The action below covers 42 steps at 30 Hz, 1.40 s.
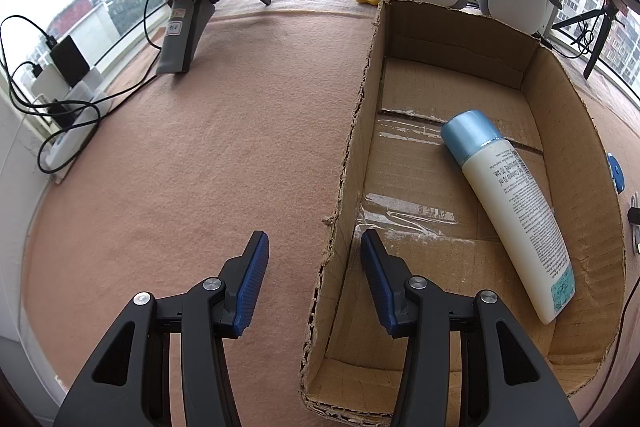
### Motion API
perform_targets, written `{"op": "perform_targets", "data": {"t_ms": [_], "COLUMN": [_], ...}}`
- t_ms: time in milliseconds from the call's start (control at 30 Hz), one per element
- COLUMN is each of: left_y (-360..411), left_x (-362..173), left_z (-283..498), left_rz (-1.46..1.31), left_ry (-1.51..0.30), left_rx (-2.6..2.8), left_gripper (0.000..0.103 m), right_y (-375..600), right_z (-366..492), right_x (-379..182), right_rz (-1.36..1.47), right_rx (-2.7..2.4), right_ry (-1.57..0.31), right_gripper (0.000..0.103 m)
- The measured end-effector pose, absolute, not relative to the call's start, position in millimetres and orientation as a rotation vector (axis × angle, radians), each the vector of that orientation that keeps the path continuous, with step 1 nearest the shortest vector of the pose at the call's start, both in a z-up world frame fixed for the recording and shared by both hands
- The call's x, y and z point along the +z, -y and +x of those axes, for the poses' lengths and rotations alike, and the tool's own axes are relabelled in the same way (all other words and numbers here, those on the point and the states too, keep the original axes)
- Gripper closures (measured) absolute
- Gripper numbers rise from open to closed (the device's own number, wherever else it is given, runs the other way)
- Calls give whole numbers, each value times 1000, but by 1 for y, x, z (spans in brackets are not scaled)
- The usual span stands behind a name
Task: Organize rigid objects
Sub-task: 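Grasp the white USB cable with the right gripper, then carry the cable over the box and release it with the right gripper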
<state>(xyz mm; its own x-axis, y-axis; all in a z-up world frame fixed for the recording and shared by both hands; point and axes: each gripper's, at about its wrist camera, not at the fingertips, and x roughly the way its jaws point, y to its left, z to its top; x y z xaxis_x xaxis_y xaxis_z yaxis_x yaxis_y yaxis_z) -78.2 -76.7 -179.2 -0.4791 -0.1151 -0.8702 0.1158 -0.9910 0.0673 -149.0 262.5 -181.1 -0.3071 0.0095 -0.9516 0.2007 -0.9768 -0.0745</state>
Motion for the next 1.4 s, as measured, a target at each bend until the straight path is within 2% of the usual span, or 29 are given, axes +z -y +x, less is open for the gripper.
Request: {"op": "perform_targets", "data": {"t_ms": [333, 567, 967, 1400], "left_y": [77, 77, 77, 76], "left_x": [-179, -179, -179, -179], "left_z": [-78, -78, -78, -77], "left_rz": [1524, 1525, 1524, 1522], "left_ry": [-1, -2, -3, -10], "left_rx": [-2592, -2593, -2592, -2594], "left_gripper": [56, 56, 56, 56], "right_y": [-264, -244, -160, -74], "right_z": [-130, -119, -115, -133], "right_x": [-165, -136, -87, -98], "right_rz": [1692, 1568, 1374, 1341], "right_rx": [-2440, -2446, -2298, -2200], "right_ry": [-202, -156, -94, -138], "right_gripper": [95, 95, 95, 95]}}
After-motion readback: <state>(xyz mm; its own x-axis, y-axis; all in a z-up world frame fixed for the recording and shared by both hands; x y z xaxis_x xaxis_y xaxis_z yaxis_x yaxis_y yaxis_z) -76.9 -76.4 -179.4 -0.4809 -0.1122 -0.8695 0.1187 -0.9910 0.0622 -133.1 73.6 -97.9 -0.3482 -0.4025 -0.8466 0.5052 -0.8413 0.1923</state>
